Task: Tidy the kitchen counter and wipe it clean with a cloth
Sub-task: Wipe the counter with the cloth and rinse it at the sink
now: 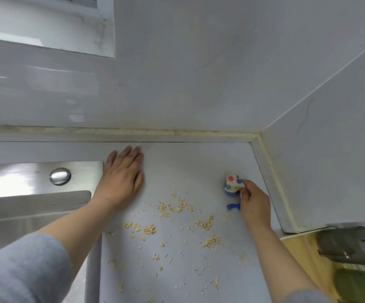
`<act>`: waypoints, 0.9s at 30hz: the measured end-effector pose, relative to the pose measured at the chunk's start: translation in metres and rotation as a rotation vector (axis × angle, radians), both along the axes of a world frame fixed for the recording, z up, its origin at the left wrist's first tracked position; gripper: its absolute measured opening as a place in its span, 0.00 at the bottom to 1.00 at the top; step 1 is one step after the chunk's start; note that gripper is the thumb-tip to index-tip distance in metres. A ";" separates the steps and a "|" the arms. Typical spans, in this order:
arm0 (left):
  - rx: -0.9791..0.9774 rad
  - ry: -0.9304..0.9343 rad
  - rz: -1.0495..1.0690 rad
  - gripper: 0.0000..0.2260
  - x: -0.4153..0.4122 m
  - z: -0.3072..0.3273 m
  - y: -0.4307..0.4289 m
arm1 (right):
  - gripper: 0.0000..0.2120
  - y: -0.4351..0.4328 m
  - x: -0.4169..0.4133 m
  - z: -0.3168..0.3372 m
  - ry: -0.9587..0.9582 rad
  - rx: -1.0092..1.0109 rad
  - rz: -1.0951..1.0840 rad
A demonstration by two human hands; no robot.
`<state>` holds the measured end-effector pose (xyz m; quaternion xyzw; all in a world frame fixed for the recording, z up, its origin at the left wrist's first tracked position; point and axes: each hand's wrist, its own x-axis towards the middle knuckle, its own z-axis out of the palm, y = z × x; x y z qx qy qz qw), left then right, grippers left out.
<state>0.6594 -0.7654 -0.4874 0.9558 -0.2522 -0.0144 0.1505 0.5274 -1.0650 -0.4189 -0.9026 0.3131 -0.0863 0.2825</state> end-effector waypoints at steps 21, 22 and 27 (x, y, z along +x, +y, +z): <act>0.009 0.037 0.062 0.27 -0.030 0.009 0.019 | 0.14 0.061 0.040 0.011 -0.026 0.096 0.396; 0.025 0.032 0.092 0.27 -0.036 0.007 0.024 | 0.14 0.065 0.046 0.007 0.014 0.083 0.437; 0.046 -0.013 0.131 0.27 -0.043 -0.001 0.041 | 0.16 0.083 0.026 -0.020 0.064 0.102 0.411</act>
